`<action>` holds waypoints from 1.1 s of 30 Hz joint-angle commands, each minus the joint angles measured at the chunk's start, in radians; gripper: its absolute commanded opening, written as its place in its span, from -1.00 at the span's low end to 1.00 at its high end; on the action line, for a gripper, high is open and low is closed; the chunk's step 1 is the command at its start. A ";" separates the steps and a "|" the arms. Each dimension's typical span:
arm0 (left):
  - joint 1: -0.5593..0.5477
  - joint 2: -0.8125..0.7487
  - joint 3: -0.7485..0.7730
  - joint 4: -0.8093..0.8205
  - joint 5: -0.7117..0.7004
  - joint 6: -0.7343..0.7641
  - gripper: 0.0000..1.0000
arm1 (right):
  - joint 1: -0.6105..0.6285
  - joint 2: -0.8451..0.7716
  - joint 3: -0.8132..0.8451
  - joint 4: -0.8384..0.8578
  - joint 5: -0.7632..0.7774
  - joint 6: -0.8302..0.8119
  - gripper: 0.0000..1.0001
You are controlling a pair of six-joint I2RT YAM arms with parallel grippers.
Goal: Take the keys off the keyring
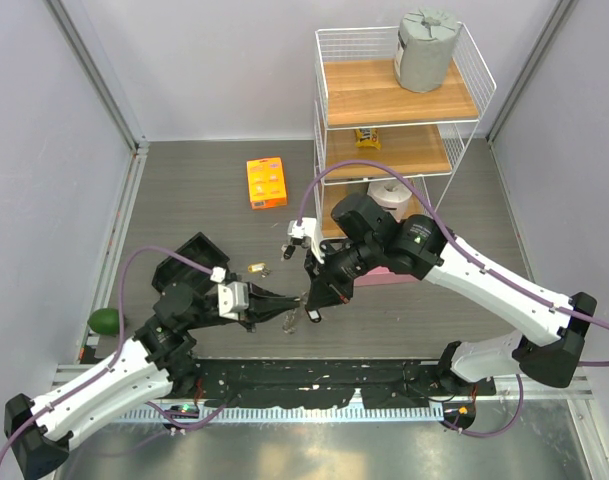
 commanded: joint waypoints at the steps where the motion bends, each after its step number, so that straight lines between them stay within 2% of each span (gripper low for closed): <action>1: 0.002 -0.006 0.040 0.022 -0.016 0.014 -1.00 | 0.001 -0.043 0.002 0.011 -0.004 0.011 -0.90; 7: -0.004 0.049 0.099 -0.076 0.001 0.014 -1.00 | 0.001 -0.021 0.032 -0.005 -0.024 -0.002 -0.90; 13: -0.029 0.092 0.131 -0.164 -0.036 0.097 -1.00 | 0.001 0.019 0.054 0.032 -0.082 0.041 -0.90; 18: -0.032 0.093 0.082 -0.079 -0.064 0.091 -1.00 | 0.001 0.034 0.051 0.124 -0.110 0.164 -0.89; 24: -0.030 0.107 -0.032 0.208 -0.075 0.025 -1.00 | 0.001 0.008 -0.024 0.361 -0.188 0.389 -0.25; 25: -0.030 0.121 -0.044 0.254 -0.068 -0.012 -1.00 | 0.001 0.000 -0.046 0.395 -0.199 0.417 -0.02; 27: -0.029 0.155 -0.067 0.349 -0.046 -0.053 -1.00 | 0.001 -0.026 -0.075 0.494 -0.220 0.509 0.19; 29: -0.023 0.190 -0.082 0.478 -0.026 -0.118 -1.00 | 0.001 -0.059 -0.074 0.511 -0.223 0.502 0.26; 33: -0.001 0.273 -0.091 0.696 0.013 -0.243 -1.00 | -0.016 -0.110 -0.043 0.411 -0.153 0.431 0.33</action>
